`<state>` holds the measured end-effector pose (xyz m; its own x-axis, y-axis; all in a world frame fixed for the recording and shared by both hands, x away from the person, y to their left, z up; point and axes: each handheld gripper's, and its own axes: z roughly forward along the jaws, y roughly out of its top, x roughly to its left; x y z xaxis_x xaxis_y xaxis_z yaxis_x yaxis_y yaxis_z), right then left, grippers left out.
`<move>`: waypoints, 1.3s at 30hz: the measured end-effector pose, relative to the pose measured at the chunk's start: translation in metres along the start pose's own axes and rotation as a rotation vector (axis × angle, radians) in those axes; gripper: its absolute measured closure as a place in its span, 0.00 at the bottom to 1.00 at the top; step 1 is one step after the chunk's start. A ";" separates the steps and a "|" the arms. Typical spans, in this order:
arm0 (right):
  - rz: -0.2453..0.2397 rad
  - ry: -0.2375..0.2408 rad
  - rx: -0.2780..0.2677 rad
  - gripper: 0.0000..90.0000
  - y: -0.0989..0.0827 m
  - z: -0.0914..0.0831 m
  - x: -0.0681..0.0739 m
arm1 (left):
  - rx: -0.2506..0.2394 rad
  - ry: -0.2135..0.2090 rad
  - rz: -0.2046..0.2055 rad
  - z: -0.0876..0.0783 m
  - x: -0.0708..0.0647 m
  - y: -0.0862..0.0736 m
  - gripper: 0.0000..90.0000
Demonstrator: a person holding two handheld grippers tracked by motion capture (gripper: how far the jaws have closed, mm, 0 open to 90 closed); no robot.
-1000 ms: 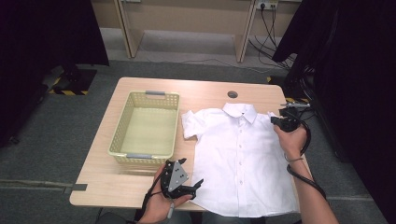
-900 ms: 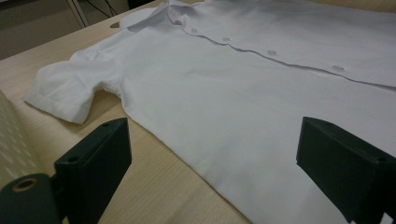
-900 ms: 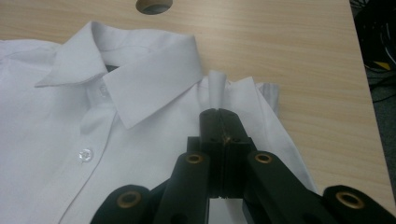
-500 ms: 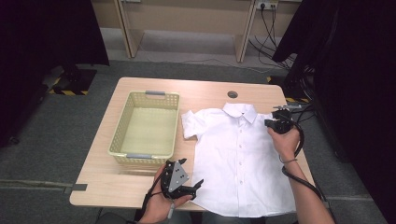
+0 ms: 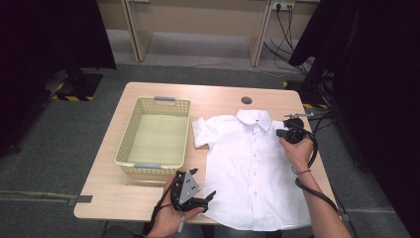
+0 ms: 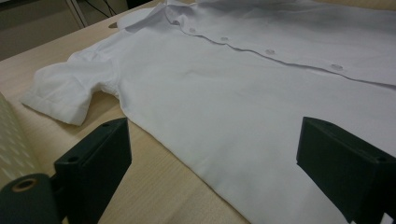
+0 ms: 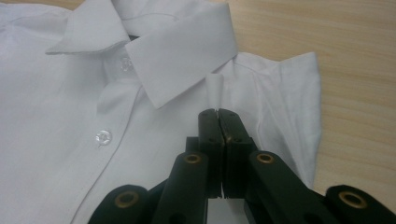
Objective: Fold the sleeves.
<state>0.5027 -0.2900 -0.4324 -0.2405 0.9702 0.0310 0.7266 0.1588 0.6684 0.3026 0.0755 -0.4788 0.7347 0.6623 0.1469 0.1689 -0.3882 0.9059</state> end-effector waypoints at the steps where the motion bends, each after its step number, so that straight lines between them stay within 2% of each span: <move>1: 0.004 0.001 0.002 0.99 0.000 0.001 0.001 | 0.000 0.000 0.000 0.000 0.000 0.000 0.10; 12: -0.008 0.035 0.020 0.92 -0.002 0.006 0.011 | -0.002 -0.001 0.002 0.000 0.000 0.000 0.10; 16: -0.009 0.072 0.006 0.90 0.000 0.000 0.015 | 0.001 -0.001 0.003 0.000 -0.001 0.000 0.10; 17: -0.014 0.091 -0.009 0.88 0.003 -0.007 0.018 | 0.002 -0.001 0.006 0.000 -0.001 0.000 0.10; 23: -0.015 0.119 -0.057 0.85 0.014 -0.025 0.019 | 0.001 0.000 0.007 0.000 -0.001 0.000 0.10; 28: -0.009 0.103 -0.073 0.83 0.017 -0.034 0.012 | 0.000 0.000 0.009 0.000 -0.001 0.000 0.10; 35: 0.027 0.027 0.021 0.79 -0.001 -0.019 -0.010 | 0.003 0.001 0.010 0.000 -0.001 0.000 0.10; 39: 0.025 0.011 0.067 0.76 -0.011 -0.008 -0.013 | 0.004 0.002 0.009 0.000 -0.001 0.000 0.10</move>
<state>0.4926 -0.3056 -0.4345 -0.2286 0.9720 0.0551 0.7737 0.1471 0.6163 0.3020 0.0746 -0.4789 0.7351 0.6598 0.1557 0.1647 -0.3966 0.9031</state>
